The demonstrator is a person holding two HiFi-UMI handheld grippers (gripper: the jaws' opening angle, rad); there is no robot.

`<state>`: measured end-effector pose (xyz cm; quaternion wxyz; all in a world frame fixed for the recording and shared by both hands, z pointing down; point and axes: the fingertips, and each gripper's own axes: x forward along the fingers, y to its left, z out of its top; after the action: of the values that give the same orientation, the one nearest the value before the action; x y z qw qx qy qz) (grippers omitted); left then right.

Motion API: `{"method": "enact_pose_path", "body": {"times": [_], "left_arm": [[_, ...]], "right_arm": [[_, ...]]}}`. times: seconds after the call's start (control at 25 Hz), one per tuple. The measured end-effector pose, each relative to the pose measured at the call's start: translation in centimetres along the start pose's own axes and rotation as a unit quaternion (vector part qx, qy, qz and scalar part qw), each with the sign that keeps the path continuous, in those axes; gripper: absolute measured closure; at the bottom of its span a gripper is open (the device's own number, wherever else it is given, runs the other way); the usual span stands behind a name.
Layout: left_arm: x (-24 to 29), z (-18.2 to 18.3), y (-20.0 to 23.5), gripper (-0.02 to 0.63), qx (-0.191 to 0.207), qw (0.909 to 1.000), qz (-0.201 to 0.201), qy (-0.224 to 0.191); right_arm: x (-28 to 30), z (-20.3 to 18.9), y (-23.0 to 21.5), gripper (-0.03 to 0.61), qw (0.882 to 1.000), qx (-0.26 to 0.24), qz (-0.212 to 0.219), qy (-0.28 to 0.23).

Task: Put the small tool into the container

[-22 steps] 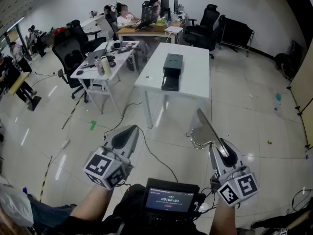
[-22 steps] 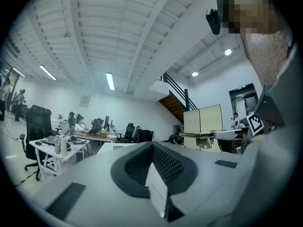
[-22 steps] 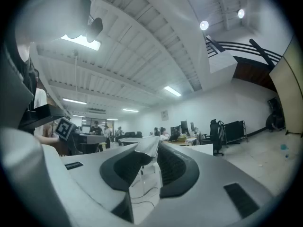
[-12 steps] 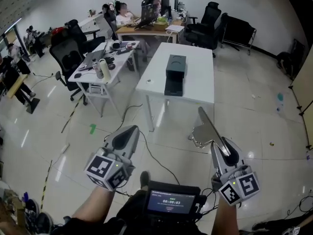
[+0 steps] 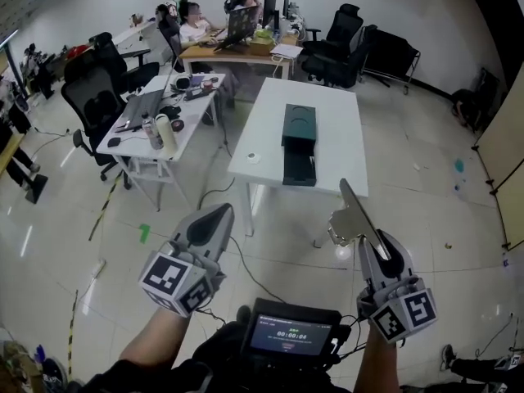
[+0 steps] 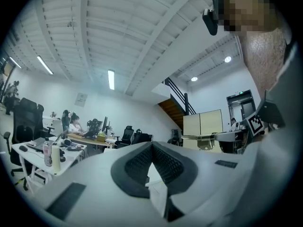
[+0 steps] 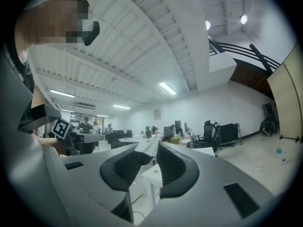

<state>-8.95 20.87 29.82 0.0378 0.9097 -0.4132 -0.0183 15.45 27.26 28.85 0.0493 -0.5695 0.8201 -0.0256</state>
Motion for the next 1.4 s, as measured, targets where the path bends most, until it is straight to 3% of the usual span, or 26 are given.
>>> {"method": "enact_pose_path", "body": {"times": [0.28,0.64,0.92,1.08,1.4], "left_arm": [[3.5,0.5,9.8,0.584,-0.018,0.9991,-0.038,0.000],[8.1,-0.8,14.8,0.584,-0.042,0.9983,-0.038,0.015],[14.7,-0.7,19.2,0.584,-0.041,0.9989,-0.006,0.023],[21.3,0.7,20.0,0.584,-0.018,0.9997,0.001,0.014],[33.8,2.3,22.1,0.584,-0.016,0.9993,0.031,0.010]], "right_arm": [[8.9,-0.3,2.5,0.479,0.999,0.002,-0.040,0.008],[15.5,-0.3,0.3,0.479,0.998,0.004,-0.055,0.017],[23.1,-1.5,-5.6,0.478,0.998,0.012,-0.052,0.016],[27.4,-0.4,-10.9,0.479,0.999,0.016,-0.038,0.007],[36.3,1.3,-19.6,0.479,1.000,0.017,0.013,0.009]]}}
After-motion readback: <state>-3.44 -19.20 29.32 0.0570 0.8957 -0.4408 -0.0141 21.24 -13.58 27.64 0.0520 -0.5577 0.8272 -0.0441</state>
